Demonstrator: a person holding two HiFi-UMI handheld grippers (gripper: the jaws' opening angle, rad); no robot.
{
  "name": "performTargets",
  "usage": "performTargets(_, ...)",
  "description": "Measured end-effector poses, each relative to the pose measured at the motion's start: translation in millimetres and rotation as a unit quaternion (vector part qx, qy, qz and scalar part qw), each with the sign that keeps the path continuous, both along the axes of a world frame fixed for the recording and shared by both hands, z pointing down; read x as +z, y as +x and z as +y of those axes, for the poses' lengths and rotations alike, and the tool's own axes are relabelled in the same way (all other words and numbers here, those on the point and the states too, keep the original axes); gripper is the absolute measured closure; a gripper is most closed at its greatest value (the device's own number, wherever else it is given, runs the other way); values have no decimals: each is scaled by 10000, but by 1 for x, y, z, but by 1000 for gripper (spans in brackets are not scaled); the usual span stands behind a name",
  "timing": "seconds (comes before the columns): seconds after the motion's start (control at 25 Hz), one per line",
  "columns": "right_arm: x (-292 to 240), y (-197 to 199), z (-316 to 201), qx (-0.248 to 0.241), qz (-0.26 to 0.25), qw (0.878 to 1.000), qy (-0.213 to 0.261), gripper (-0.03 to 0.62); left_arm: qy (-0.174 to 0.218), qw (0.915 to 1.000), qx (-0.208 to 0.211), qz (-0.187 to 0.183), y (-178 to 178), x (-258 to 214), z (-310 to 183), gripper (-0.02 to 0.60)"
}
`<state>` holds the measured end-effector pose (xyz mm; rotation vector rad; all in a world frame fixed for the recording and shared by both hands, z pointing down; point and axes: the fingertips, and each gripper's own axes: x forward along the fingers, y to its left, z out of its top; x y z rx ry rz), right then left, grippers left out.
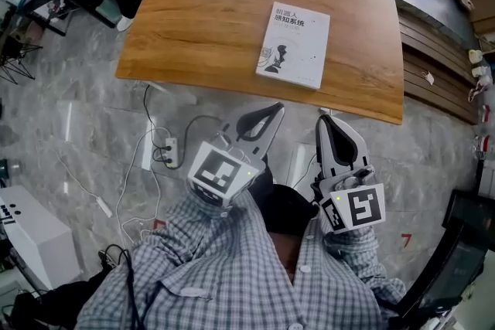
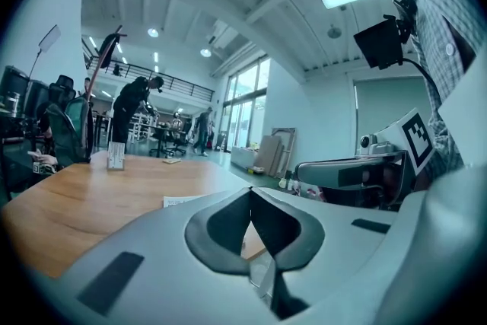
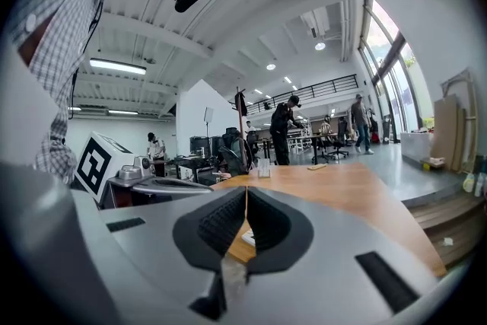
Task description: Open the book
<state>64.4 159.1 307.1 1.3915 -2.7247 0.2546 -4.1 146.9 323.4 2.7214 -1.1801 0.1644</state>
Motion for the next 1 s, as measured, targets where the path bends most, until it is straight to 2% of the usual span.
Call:
performTargets(0.24, 7, -8, -63, 119, -33, 9997, -192, 574, -70, 9996, 251, -113, -6, 5, -58, 581)
performTargets(0.52, 7, -28, -128, 244, 122, 9988, -406, 574, -355, 9986, 362, -140, -24, 9, -123, 581)
performTargets(0.72, 12, -37, -161, 316, 272, 9979, -489, 574, -339, 9985, 432, -27, -35, 12, -160, 581)
performTargets(0.88, 20, -38, -184, 523, 397, 9959, -621, 574, -554, 9973, 488, 37, -44, 26, -184, 581)
performTargets(1.0, 29, -38, -196, 739, 472, 9931, -785, 574, -668, 9954, 683, -6, -42, 35, -195, 581)
